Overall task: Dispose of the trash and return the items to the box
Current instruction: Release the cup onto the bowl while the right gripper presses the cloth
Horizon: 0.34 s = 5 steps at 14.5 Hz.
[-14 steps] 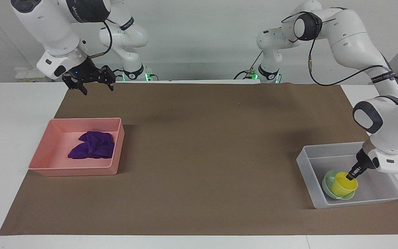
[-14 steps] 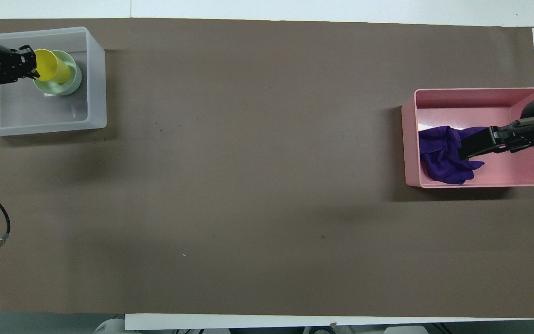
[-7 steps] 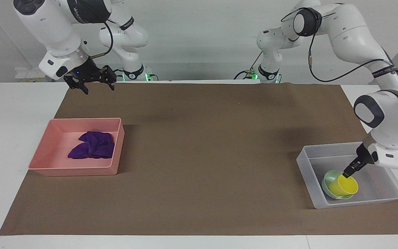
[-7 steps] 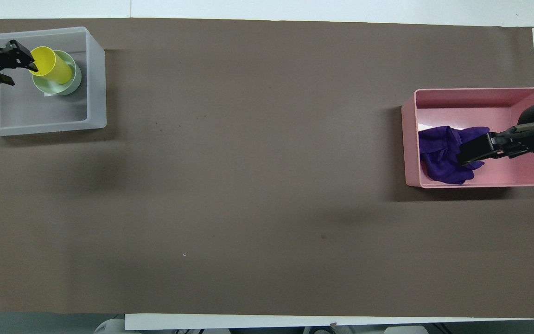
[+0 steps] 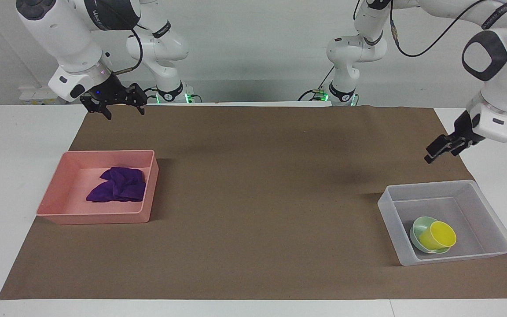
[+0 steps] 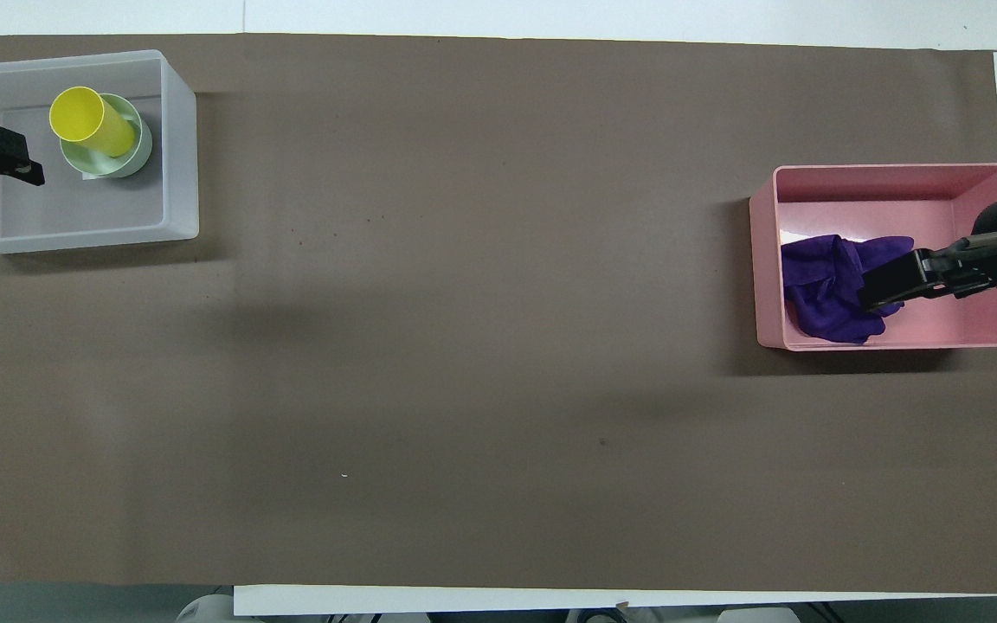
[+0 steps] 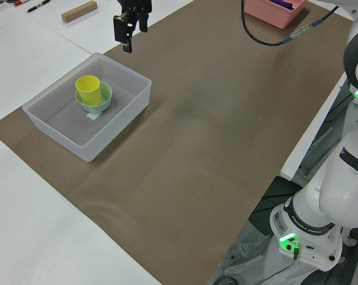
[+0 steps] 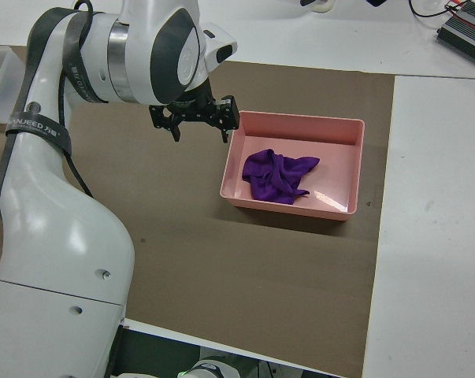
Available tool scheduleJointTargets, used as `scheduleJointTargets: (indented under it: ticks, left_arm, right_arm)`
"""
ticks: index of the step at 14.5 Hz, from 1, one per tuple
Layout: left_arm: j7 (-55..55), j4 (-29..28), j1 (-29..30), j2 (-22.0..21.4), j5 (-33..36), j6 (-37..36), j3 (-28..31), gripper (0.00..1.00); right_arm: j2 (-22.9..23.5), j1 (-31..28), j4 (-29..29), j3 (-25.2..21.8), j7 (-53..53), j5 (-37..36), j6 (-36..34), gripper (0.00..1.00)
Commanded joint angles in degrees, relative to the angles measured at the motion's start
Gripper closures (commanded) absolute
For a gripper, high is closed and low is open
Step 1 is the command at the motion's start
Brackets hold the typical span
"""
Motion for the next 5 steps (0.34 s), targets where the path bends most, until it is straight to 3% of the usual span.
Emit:
scheduleJointTargets:
  ticks: [1,5]
  left_arm:
    - [5.13,-6.34,-1.94,-5.94,1.0,1.65,0.41,0.0]
    - [5.85,-4.39,-1.95,-5.14,0.92,-1.25,0.49,0.0]
  right_arm:
    - [-1.56,-0.82,-1.78,0.45,-0.97,-0.96,0.88,0.0]
    - [-1.47,-0.91,-1.7,0.46,-1.06,-0.96,1.15,0.0]
